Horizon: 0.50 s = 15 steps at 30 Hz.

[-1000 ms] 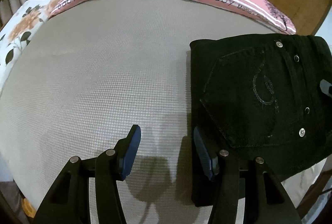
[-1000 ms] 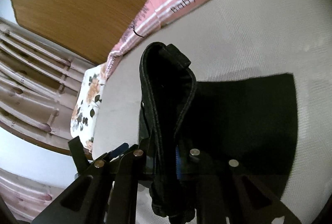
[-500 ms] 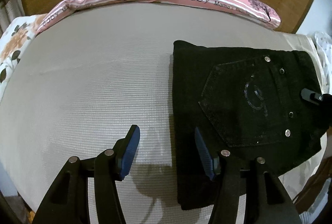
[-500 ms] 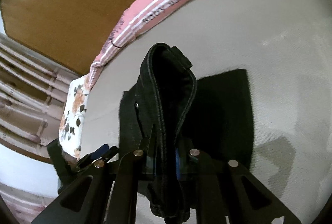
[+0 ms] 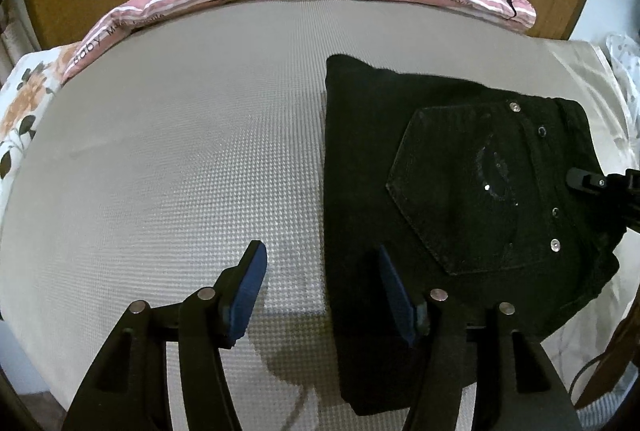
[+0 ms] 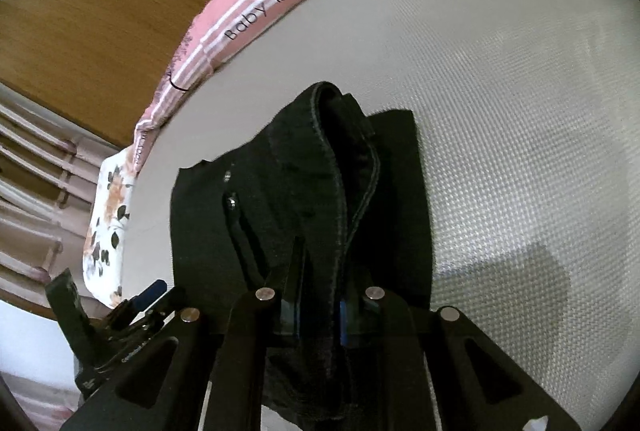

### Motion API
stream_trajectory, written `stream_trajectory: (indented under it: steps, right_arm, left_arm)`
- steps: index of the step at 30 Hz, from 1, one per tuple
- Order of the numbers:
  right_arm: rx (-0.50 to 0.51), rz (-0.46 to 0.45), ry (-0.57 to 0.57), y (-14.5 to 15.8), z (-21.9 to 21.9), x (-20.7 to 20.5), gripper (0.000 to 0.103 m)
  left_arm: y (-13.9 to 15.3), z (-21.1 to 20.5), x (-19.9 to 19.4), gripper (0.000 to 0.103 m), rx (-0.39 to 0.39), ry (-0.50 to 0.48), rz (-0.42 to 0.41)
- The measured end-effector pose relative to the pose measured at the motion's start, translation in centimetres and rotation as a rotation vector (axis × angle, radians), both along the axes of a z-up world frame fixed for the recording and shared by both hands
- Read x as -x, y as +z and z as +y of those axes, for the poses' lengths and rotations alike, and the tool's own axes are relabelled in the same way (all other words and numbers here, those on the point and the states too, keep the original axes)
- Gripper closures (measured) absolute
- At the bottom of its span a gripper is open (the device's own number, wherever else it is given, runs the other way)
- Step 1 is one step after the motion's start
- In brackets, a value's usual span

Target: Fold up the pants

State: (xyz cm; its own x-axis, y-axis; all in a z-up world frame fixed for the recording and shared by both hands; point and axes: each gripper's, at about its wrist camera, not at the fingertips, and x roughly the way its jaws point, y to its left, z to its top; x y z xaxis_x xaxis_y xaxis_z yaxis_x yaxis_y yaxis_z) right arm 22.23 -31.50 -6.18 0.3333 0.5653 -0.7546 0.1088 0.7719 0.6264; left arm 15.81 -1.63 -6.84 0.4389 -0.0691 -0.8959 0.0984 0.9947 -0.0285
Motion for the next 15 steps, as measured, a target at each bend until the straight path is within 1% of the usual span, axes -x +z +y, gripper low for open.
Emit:
stream_trajectory:
  steps: [1, 2, 3, 6, 10, 15]
  right_arm:
    - [-0.008, 0.013, -0.007, -0.2, -0.2, 0.0, 0.085]
    - [-0.010, 0.018, -0.007, -0.3, -0.2, 0.1, 0.081]
    - [0.000, 0.025, -0.007, -0.3, -0.2, 0.2, 0.075]
    - [0.008, 0.037, 0.006, 0.0, -0.5, 1.1, 0.074]
    - [-0.020, 0.050, 0.005, 0.4, -1.1, 3.2, 0.074]
    - [-0.039, 0.037, 0.004, 0.8, -1.0, 5.1, 0.073]
  left_arm:
    - [-0.2, 0.0, 0.0, 0.044, 0.003, 0.002, 0.002]
    - [-0.3, 0.1, 0.0, 0.043, 0.009, 0.006, 0.004]
    - [-0.4, 0.3, 0.0, 0.043, 0.017, 0.009, 0.005]
    - [-0.4, 0.7, 0.1, 0.041, 0.045, 0.017, 0.010]
    - [-0.4, 1.2, 0.4, 0.040, 0.081, 0.024, 0.021]
    - [-0.5, 1.3, 1.1, 0.038, 0.088, 0.024, 0.020]
